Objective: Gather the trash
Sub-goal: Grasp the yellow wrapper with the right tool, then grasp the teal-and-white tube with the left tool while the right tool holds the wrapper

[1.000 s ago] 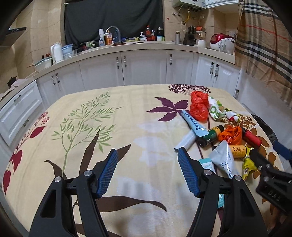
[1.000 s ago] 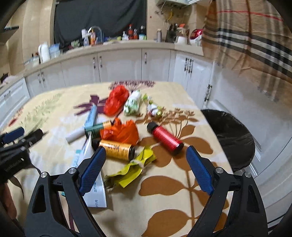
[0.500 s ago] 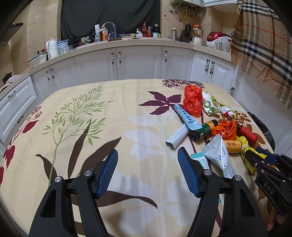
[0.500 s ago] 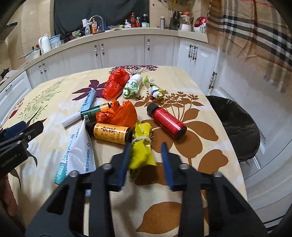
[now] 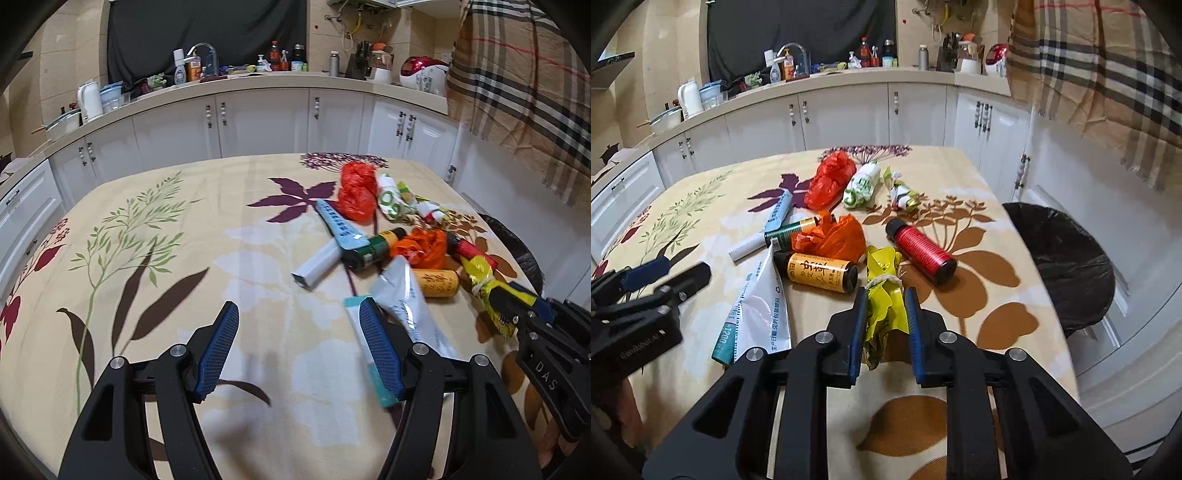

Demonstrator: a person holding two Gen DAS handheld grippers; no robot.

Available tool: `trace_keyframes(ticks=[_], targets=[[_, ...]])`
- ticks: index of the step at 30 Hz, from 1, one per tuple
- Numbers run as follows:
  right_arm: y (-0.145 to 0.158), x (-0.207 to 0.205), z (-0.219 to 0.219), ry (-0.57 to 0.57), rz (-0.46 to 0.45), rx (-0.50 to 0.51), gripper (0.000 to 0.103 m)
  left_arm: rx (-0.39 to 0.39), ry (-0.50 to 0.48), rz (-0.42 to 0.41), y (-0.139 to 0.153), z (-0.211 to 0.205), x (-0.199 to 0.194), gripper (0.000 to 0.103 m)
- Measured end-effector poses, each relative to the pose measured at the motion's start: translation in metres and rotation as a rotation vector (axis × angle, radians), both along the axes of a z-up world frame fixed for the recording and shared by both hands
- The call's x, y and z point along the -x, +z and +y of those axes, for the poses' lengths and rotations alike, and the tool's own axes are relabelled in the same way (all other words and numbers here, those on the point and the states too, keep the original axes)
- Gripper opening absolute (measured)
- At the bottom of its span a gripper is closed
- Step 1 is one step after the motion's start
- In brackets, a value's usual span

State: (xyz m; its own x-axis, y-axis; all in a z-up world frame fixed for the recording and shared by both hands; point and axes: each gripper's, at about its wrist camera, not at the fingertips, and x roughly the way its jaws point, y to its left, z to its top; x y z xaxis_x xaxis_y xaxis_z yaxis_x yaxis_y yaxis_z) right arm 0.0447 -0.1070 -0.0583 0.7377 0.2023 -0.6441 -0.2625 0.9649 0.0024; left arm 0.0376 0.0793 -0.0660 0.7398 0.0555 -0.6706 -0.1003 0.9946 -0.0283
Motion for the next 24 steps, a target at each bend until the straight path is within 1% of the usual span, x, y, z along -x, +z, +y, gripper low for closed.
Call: trace_keyframes(ticks=[6, 15, 17, 18, 19, 20, 21, 23, 24], targets=[[0.008, 0.009, -0.012, -0.015, -0.037, -0.001, 0.02, -0.003, -0.03, 0.036, -0.008, -0.016, 0.0, 0.066], [0.006, 0.012, -0.034, -0.047, -0.041, -0.036, 0.02, -0.012, -0.043, 0.088, -0.023, -0.029, -0.001, 0.065], [0.006, 0.012, -0.036, -0.049, -0.042, -0.041, 0.02, -0.014, -0.049, 0.1, -0.025, -0.03, -0.001, 0.054], [0.006, 0.012, -0.037, -0.05, -0.043, -0.044, 0.02, -0.019, -0.054, 0.104, -0.025, -0.031, -0.001, 0.051], [0.006, 0.012, -0.038, -0.05, -0.043, -0.046, 0.02, -0.029, -0.055, 0.101, -0.026, -0.032, 0.0, 0.046], [0.006, 0.012, -0.039, -0.05, -0.044, -0.048, 0.02, -0.036, -0.058, 0.099, -0.026, -0.033, 0.0, 0.038], [0.006, 0.013, -0.04, -0.051, -0.045, -0.05, 0.02, -0.05, -0.062, 0.095, -0.026, -0.034, 0.002, 0.034], [0.006, 0.013, -0.04, -0.052, -0.048, -0.052, 0.02, -0.066, -0.066, 0.088, -0.026, -0.035, 0.002, 0.017], [0.006, 0.014, -0.04, -0.052, -0.049, -0.052, 0.02, -0.075, -0.064, 0.082, -0.026, -0.035, 0.003, 0.017]])
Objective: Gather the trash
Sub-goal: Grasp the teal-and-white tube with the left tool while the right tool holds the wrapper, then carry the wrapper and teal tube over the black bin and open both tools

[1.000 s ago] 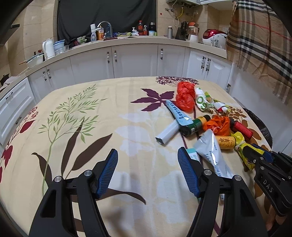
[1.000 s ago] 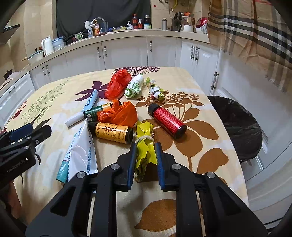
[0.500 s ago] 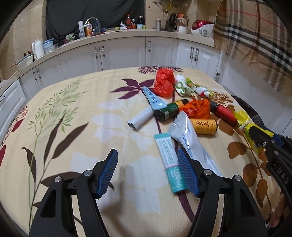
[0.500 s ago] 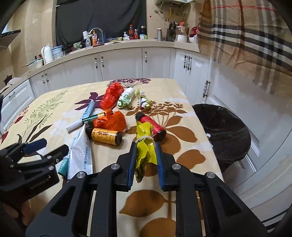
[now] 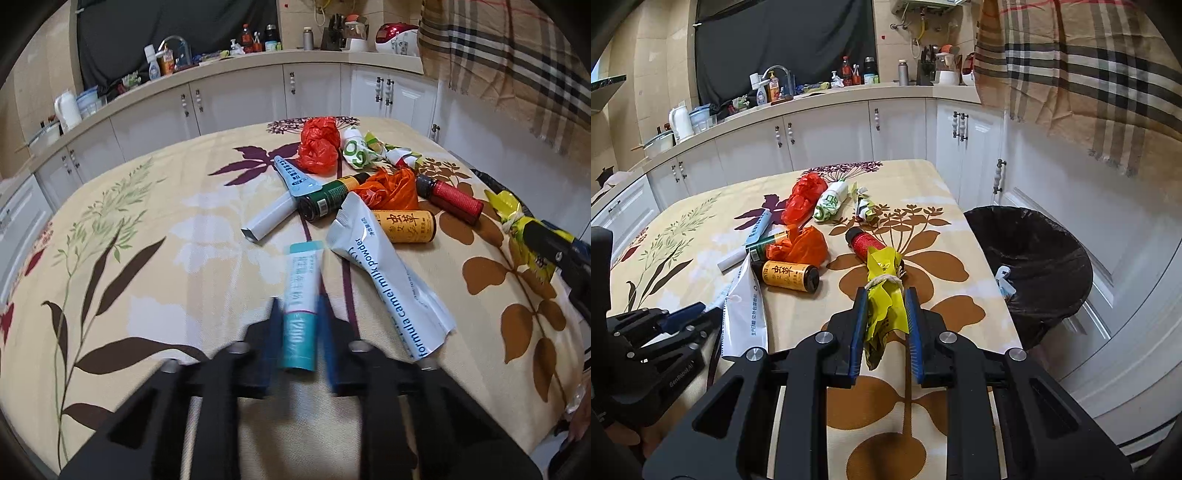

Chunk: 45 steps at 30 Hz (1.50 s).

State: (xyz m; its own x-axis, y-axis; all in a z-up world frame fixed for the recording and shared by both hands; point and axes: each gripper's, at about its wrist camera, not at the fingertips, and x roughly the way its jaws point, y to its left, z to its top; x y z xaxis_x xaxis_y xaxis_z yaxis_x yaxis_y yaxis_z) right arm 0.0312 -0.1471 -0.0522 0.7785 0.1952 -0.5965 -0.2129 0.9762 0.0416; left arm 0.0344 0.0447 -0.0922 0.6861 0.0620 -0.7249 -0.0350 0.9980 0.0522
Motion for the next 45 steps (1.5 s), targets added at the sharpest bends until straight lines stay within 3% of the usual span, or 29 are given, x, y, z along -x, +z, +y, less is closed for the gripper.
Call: trace_keyframes(ticks=[7, 18, 29, 45], targets=[[0.002, 0.002, -0.002, -0.005, -0.015, 0.004, 0.02, 0.019, 0.008, -0.032, 0.005, 0.005, 0.006, 0.01], [0.023, -0.005, -0.022, -0.057, -0.088, 0.023, 0.02, 0.057, -0.018, -0.173, 0.053, -0.004, 0.003, 0.009], [0.043, -0.043, -0.077, -0.2, -0.165, 0.055, 0.02, 0.103, -0.134, -0.249, 0.081, -0.058, -0.048, 0.009], [0.035, -0.103, -0.136, -0.313, -0.204, 0.077, 0.02, 0.091, -0.273, -0.248, 0.079, -0.16, -0.125, 0.009]])
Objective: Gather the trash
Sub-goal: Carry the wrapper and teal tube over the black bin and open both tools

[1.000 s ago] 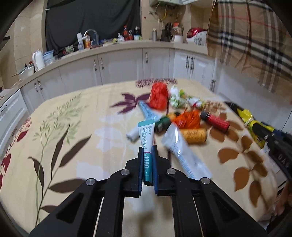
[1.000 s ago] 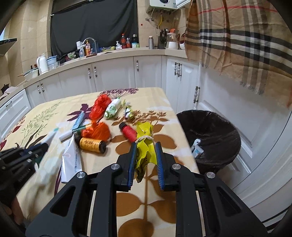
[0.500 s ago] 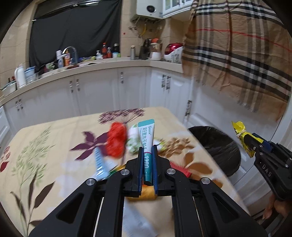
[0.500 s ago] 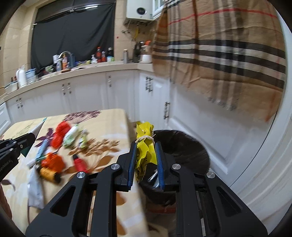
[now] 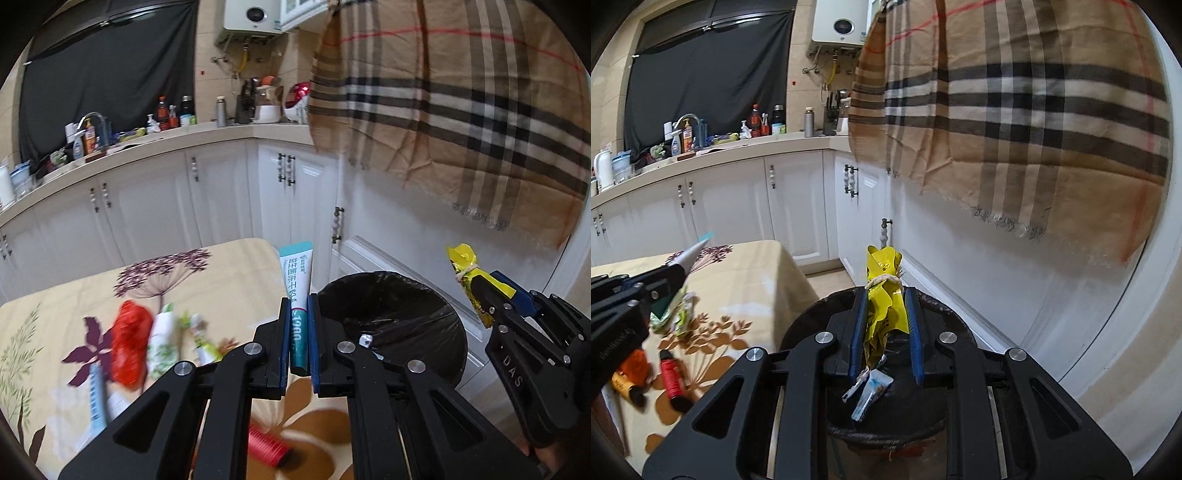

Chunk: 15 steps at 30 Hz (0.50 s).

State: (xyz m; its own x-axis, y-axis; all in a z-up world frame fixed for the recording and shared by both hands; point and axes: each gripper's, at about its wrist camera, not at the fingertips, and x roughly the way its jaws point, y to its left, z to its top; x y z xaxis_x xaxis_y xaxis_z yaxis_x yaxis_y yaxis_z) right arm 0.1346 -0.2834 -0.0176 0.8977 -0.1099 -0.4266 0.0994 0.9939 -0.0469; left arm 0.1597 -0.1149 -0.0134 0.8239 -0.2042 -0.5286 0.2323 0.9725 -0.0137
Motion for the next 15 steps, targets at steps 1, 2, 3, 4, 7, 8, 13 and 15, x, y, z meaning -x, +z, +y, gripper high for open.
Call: trace_keyframes(ticks=[1, 2, 3, 4, 7, 8, 13, 15], targets=[[-0.002, -0.004, -0.003, -0.002, 0.001, -0.003, 0.02, -0.007, -0.004, 0.002, -0.001, -0.005, -0.004, 0.009], [-0.004, -0.008, -0.006, -0.006, 0.002, -0.006, 0.02, -0.012, -0.009, 0.005, -0.003, -0.009, -0.008, 0.009], [-0.006, -0.012, -0.009, -0.009, 0.003, -0.007, 0.02, -0.016, -0.015, 0.01, -0.005, -0.014, -0.013, 0.009], [-0.007, -0.016, -0.011, -0.011, 0.006, -0.008, 0.02, -0.021, -0.02, 0.012, -0.006, -0.019, -0.017, 0.009], [-0.015, -0.027, -0.018, -0.019, 0.018, -0.017, 0.02, -0.043, -0.031, 0.019, -0.012, -0.034, -0.029, 0.009], [-0.017, -0.03, -0.02, -0.022, 0.022, -0.02, 0.02, -0.047, -0.033, 0.022, -0.015, -0.038, -0.032, 0.009], [-0.029, -0.045, -0.032, -0.039, 0.037, -0.035, 0.02, -0.067, -0.039, 0.059, -0.03, -0.054, -0.052, 0.01], [-0.034, -0.05, -0.037, -0.046, 0.043, -0.043, 0.02, -0.074, -0.04, 0.072, -0.034, -0.059, -0.057, 0.01]])
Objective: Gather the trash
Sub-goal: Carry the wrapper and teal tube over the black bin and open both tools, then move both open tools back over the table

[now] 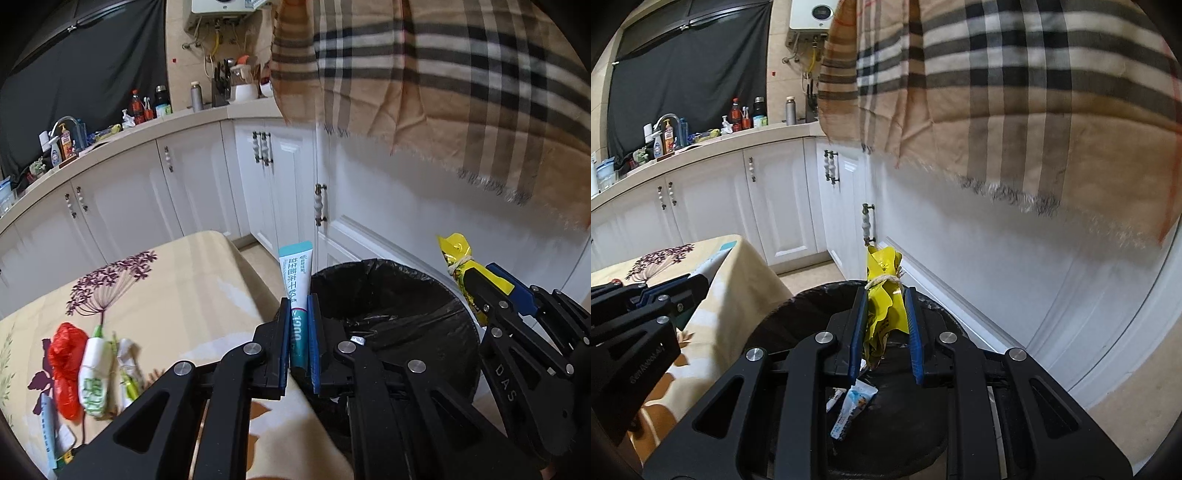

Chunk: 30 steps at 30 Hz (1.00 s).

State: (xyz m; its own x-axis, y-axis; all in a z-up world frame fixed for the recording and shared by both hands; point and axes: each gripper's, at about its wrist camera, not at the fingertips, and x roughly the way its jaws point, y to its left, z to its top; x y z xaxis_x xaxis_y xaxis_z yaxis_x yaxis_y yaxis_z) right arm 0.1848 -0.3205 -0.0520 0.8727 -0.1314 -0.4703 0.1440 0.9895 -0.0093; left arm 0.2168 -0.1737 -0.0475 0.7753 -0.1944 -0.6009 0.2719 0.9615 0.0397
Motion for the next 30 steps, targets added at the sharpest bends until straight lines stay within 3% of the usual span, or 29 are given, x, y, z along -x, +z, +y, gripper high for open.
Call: trace_keyframes(ticks=[3, 6, 7, 8, 11, 22, 30], targets=[[-0.005, -0.004, -0.005, -0.011, 0.001, -0.005, 0.021, -0.005, 0.005, 0.01, -0.005, -0.005, -0.006, 0.015], [-0.011, -0.011, -0.011, -0.029, 0.003, -0.023, 0.027, -0.011, 0.006, 0.027, -0.007, -0.007, -0.009, 0.03], [-0.013, -0.011, -0.013, -0.036, 0.003, -0.026, 0.034, -0.008, 0.01, 0.028, -0.007, -0.007, -0.009, 0.037], [-0.014, -0.011, -0.014, -0.045, 0.001, -0.029, 0.039, -0.003, 0.012, 0.026, -0.006, -0.006, -0.009, 0.041], [-0.014, -0.008, -0.017, -0.058, -0.005, -0.043, 0.04, 0.005, 0.024, 0.019, -0.004, -0.001, -0.006, 0.047], [-0.002, 0.021, -0.002, -0.036, 0.005, -0.039, 0.041, 0.023, 0.049, 0.026, 0.009, 0.02, 0.017, 0.053], [0.009, 0.059, 0.021, 0.004, 0.016, -0.034, 0.042, 0.029, 0.09, 0.039, 0.013, 0.055, 0.057, 0.053]])
